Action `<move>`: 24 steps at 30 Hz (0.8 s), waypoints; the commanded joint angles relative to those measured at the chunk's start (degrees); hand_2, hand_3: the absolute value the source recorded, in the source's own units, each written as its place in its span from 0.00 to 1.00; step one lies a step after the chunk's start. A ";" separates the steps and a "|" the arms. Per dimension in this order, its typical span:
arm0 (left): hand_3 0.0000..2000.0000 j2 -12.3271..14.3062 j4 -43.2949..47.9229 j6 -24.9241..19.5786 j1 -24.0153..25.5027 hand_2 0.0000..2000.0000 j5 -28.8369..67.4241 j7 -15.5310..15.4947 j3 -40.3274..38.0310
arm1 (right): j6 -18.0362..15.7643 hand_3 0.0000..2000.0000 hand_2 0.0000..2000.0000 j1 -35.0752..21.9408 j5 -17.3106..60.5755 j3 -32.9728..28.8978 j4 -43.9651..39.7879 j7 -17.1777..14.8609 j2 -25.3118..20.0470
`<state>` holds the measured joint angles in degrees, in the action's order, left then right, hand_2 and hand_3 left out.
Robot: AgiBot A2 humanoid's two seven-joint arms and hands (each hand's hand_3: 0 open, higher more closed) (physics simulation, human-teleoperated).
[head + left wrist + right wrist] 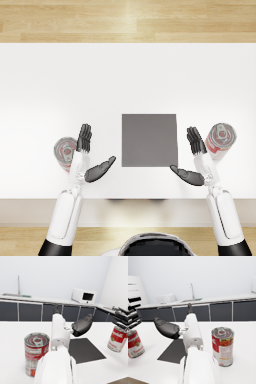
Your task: Pick up the red can on the left and place it in the middle, then pick up the red can on the right and place it on top of the can in the middle
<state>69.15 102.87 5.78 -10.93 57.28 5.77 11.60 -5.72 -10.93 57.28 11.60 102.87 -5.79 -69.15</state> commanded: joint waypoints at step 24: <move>0.00 0.26 3.80 -4.68 1.47 0.00 2.51 -4.67 -4.46 | 4.63 0.00 0.00 2.04 2.50 -3.44 4.90 4.69 0.05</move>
<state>69.68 104.34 0.78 -9.69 62.33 0.78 9.63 -0.78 -9.40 62.33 10.27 105.32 -0.79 -69.50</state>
